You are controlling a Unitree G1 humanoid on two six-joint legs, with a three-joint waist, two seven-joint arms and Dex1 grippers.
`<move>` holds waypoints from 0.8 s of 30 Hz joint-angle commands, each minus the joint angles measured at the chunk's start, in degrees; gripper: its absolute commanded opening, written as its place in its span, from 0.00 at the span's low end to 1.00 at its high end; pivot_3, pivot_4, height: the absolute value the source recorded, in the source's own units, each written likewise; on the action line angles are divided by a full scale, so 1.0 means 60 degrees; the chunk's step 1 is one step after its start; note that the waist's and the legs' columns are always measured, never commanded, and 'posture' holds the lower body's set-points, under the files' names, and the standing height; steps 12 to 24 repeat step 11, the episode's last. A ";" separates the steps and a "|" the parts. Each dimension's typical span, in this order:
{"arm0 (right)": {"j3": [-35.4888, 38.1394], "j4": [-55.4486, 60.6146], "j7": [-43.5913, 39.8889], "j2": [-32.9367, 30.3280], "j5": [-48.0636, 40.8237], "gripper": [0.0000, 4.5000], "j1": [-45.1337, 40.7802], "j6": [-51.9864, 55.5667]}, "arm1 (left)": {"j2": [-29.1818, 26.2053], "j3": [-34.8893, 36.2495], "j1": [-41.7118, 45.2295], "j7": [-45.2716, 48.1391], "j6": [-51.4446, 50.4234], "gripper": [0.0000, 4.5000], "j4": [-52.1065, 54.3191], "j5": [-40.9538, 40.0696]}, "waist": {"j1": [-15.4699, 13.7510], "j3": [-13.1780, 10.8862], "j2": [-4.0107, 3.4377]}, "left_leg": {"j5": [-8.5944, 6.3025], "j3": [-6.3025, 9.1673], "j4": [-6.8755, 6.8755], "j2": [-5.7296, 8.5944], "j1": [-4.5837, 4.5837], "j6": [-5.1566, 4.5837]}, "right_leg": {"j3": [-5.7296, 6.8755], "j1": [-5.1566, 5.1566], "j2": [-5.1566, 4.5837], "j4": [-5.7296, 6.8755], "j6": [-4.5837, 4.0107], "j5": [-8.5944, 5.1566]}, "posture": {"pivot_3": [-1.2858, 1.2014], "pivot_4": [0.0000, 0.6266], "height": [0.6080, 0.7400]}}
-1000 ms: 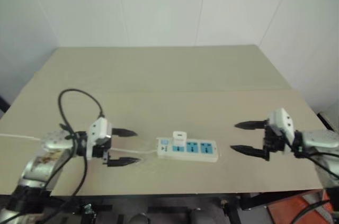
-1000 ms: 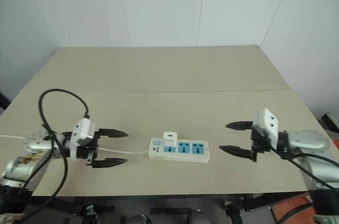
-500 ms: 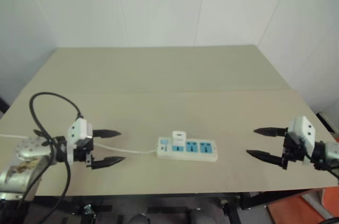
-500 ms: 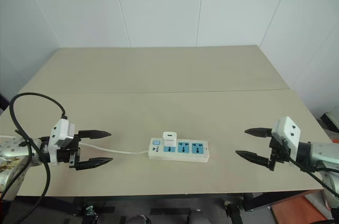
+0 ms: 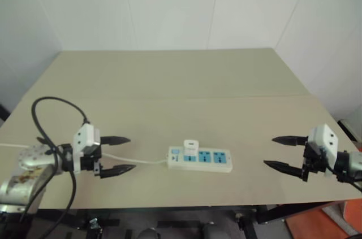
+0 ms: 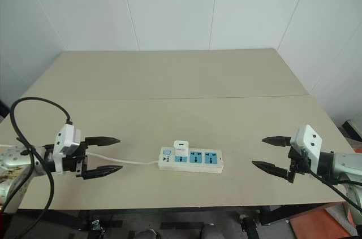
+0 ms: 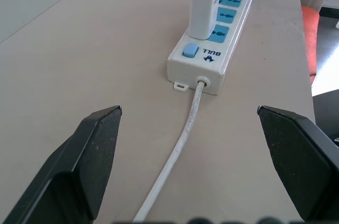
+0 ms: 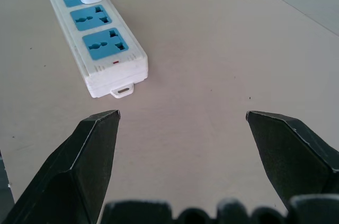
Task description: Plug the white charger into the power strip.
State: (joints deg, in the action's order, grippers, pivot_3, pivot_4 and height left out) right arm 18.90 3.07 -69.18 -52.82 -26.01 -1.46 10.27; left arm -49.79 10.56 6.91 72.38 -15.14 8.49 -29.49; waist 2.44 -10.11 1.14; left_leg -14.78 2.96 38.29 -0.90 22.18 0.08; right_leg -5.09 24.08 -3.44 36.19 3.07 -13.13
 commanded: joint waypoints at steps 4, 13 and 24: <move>0.0485 0.0516 0.0096 -0.0230 -0.0132 1.00 0.0330 0.0097 | -0.0108 -0.0015 -0.0054 0.0149 -0.0005 1.00 0.0249 -0.0077 | -0.0003 0.0000 0.0000 | 0.0000 0.0000 0.0000 0.0000 0.0003 0.0000 | 0.0000 0.0003 0.0000 0.0001 0.0000 0.0000 | 0.52 0.24 1.00; 0.0203 0.0781 0.0281 -0.0274 0.0068 1.00 0.0596 0.0195 | -0.0325 -0.0357 -0.0280 0.0472 0.0169 1.00 -0.0021 0.0356 | 0.0004 0.0000 0.0000 | 0.0000 -0.0002 0.0004 0.0000 -0.0010 0.0000 | -0.0004 -0.0007 0.0002 0.0008 0.0000 0.0002 | 0.52 0.24 1.00; 0.0203 0.0781 0.0281 -0.0274 0.0068 1.00 0.0596 0.0195 | -0.0325 -0.0357 -0.0280 0.0472 0.0169 1.00 -0.0021 0.0356 | 0.0004 0.0000 0.0000 | 0.0000 -0.0002 0.0004 0.0000 -0.0010 0.0000 | -0.0004 -0.0007 0.0002 0.0008 0.0000 0.0002 | 0.52 0.24 1.00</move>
